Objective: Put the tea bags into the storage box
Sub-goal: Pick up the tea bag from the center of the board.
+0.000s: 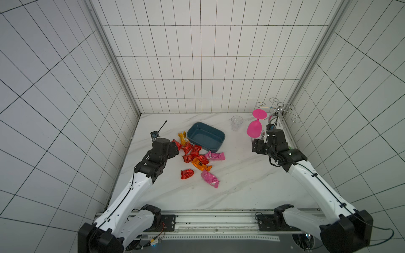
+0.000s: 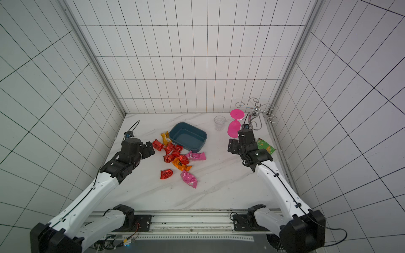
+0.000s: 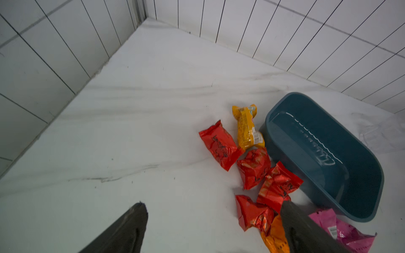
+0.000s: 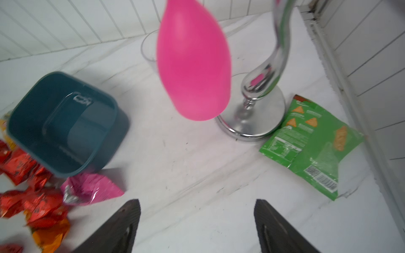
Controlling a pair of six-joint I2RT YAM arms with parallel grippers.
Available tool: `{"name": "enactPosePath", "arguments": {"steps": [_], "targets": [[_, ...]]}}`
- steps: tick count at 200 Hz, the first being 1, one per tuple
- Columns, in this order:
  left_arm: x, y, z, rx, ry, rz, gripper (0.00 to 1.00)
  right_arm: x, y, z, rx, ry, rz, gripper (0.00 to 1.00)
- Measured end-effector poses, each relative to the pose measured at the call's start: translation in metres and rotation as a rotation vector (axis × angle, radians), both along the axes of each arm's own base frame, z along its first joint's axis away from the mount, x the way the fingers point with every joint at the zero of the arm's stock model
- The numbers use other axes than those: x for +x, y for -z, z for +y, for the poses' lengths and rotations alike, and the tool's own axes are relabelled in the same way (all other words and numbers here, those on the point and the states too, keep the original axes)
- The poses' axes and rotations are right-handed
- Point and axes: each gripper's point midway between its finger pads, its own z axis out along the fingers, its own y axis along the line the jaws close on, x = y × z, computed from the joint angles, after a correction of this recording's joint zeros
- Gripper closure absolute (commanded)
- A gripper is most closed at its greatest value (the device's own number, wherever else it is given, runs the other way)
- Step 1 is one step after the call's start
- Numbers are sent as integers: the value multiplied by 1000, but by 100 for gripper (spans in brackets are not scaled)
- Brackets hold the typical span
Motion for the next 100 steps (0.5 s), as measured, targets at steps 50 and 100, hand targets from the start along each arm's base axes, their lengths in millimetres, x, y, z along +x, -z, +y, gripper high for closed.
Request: {"name": "enactPosePath", "arguments": {"steps": [50,100], "targets": [[-35,55,-10,-114,-50,276,2,-92,34,92,-9,-448,249,22],[-38,79,-10,-86,-34,398,2,-135,97,170,-149,-727,404,29]]}}
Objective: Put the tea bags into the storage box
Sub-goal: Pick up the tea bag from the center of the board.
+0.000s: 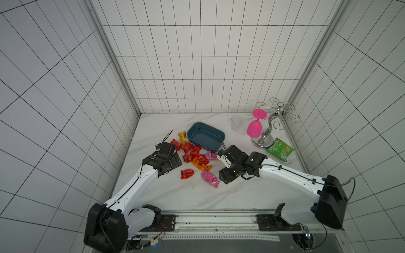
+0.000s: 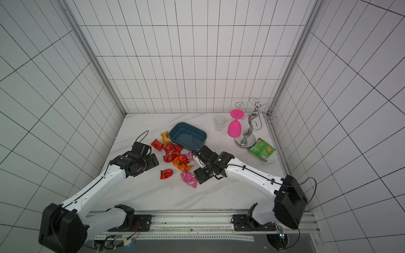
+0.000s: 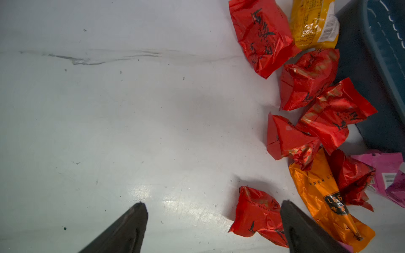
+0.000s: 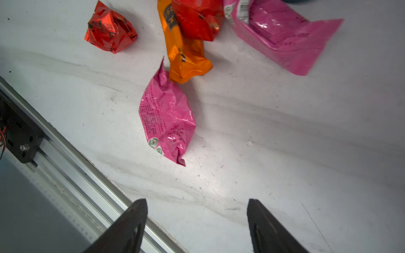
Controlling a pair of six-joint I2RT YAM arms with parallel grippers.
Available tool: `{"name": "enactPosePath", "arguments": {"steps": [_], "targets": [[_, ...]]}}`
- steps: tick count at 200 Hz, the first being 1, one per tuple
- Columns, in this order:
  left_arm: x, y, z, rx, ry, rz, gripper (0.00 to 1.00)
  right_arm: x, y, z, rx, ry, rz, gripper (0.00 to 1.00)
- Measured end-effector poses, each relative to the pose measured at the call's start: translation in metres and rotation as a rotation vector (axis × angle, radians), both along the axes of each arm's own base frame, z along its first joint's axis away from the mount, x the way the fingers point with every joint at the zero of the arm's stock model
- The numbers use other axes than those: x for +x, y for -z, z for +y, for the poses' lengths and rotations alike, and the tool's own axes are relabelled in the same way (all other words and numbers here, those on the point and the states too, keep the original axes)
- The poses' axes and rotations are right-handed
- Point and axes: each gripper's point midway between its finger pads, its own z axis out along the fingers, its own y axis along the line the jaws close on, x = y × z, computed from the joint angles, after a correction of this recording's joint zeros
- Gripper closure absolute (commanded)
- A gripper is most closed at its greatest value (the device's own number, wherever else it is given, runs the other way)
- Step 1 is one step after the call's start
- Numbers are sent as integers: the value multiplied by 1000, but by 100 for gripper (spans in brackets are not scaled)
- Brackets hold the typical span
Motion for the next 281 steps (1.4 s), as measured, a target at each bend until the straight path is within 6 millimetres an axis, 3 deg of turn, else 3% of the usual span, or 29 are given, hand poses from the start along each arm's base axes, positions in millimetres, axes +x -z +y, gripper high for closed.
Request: {"name": "enactPosePath", "arguments": {"steps": [25,51,83,120,155,194,219,255,269,281], "targets": [[8,4,8,-18,-10,18,2,4,22,33,-24,-56,4,30],[8,6,15,-73,-42,27,2,7,43,53,-44,-81,23,33],[-5,9,16,-102,-45,18,2,5,62,76,-62,-125,56,37],[-9,-2,19,-112,-51,-34,2,5,73,90,-69,-159,74,58],[-8,-3,20,-113,-52,-41,2,7,71,94,-67,-171,60,88],[-8,-2,20,-110,-47,-40,2,7,67,92,-69,-169,56,100],[-7,-1,20,-109,-46,-37,2,7,50,83,-78,-161,37,100],[-8,5,16,-124,-34,-5,2,12,-13,70,9,-129,-31,100],[-9,8,12,-141,-21,10,2,25,-39,65,46,-90,-56,100],[-9,10,8,-159,-12,24,2,48,-59,61,83,-35,-83,100]]}}
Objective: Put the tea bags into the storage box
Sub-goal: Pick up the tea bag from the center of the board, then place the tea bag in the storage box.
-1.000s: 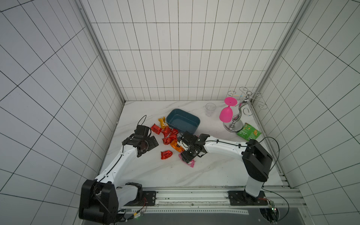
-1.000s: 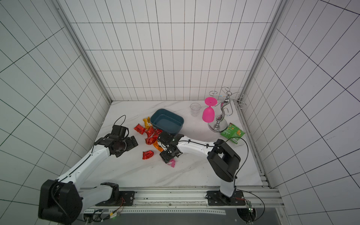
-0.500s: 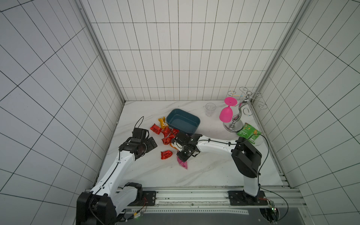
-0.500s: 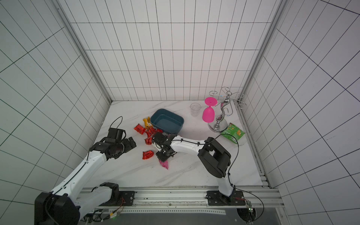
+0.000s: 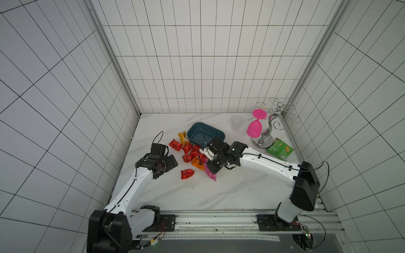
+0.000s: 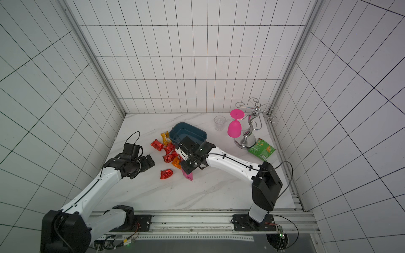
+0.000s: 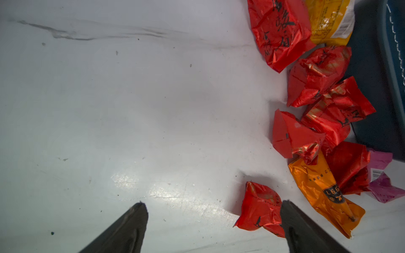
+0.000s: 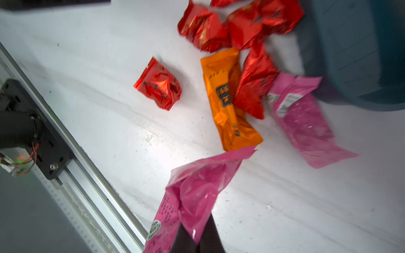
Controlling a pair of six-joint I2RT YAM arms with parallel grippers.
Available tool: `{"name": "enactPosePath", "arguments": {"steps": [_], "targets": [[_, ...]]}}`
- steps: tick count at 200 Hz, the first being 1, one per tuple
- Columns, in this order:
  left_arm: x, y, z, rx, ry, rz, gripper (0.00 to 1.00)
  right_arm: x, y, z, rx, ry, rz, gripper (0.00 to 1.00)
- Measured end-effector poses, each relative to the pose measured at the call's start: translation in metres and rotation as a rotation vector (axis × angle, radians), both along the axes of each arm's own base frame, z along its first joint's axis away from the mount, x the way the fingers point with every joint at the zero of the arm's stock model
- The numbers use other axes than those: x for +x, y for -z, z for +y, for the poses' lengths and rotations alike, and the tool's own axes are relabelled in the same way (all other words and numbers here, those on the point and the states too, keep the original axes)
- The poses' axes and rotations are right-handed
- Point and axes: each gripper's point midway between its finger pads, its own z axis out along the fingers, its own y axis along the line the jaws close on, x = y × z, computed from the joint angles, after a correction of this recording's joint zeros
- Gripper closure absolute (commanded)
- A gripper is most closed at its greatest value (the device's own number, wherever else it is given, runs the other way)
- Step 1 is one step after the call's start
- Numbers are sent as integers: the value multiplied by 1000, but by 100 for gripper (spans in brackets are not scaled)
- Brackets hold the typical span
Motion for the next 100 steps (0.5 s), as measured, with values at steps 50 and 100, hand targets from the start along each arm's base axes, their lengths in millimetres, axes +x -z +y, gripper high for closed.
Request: {"name": "enactPosePath", "arguments": {"steps": [50,100], "targets": [[21,-7,-21,-95,35,23,3,111,-40,-23,80,219,-82,100],[40,-17,-33,-144,54,11,3,179,-2,-17,43,303,-58,100]]}}
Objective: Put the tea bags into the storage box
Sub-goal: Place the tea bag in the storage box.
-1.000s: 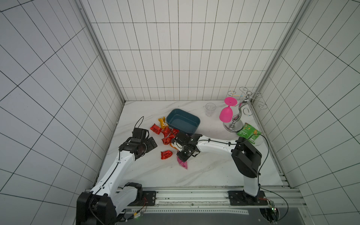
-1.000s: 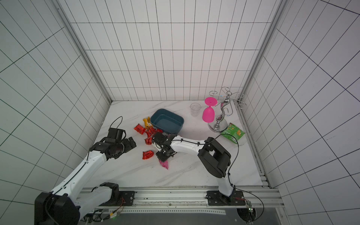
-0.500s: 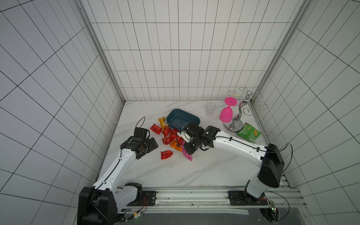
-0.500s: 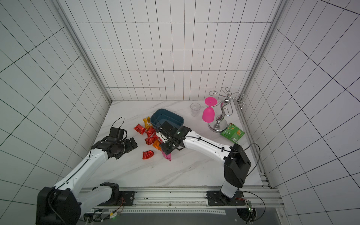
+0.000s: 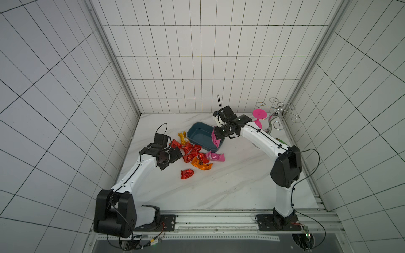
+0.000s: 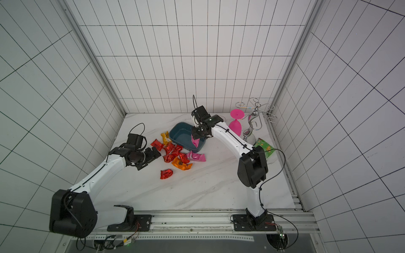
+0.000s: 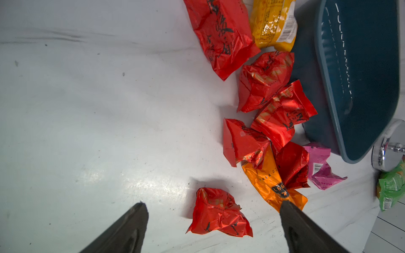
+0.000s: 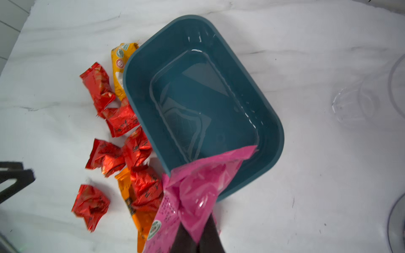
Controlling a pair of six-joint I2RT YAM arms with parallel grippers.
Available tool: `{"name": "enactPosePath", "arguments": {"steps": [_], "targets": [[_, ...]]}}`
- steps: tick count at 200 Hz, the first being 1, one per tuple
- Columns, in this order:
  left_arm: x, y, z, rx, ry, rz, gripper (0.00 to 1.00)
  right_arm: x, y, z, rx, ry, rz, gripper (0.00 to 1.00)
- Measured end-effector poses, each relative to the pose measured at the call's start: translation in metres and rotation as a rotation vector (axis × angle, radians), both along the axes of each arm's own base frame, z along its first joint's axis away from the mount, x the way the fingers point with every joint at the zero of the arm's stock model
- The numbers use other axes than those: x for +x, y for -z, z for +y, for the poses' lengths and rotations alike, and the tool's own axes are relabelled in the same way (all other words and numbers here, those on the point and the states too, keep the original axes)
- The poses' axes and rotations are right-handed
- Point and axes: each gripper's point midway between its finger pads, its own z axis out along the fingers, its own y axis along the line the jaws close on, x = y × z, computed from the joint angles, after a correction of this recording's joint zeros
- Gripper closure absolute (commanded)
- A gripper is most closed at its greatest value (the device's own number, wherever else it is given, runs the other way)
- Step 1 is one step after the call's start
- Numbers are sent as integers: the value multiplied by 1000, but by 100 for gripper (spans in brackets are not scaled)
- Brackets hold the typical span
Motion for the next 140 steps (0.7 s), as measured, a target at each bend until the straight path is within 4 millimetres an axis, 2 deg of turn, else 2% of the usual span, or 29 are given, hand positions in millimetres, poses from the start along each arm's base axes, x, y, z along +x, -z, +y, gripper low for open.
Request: {"name": "enactPosePath", "arguments": {"steps": [36,63,113,140], "targets": [[-2,-1,1,6,-1,14,3,21,40,6,-29,53,54,100],[-3,-3,3,12,-9,8,3,24,57,3,-37,95,92,99],[-3,-6,3,8,-20,2,3,26,57,2,-17,122,105,72],[-3,-4,2,2,-20,11,3,18,41,-7,-16,126,80,58]]}}
